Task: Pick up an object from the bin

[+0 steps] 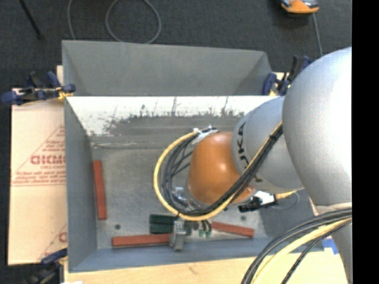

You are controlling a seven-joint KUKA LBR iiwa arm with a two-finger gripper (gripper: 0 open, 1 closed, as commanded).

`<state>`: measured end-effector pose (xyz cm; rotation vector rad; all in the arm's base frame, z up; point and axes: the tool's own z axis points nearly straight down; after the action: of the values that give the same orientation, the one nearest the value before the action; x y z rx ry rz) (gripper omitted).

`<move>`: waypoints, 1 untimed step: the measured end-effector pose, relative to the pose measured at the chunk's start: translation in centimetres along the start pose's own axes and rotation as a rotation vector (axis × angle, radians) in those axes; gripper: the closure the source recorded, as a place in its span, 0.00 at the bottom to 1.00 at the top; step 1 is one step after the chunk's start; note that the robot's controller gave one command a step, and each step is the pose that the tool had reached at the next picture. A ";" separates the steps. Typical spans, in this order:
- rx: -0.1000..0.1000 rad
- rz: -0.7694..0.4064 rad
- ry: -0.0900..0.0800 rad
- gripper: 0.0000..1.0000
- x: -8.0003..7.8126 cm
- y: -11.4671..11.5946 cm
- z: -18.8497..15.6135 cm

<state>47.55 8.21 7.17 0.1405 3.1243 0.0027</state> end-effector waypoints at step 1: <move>0.001 0.002 0.007 1.00 0.1 0.0 -0.2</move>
Offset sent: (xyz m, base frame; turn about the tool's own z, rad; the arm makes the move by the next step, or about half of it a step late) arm 0.0000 0.0000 0.0000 0.0000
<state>47.46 8.22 7.32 0.1443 3.1313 0.0023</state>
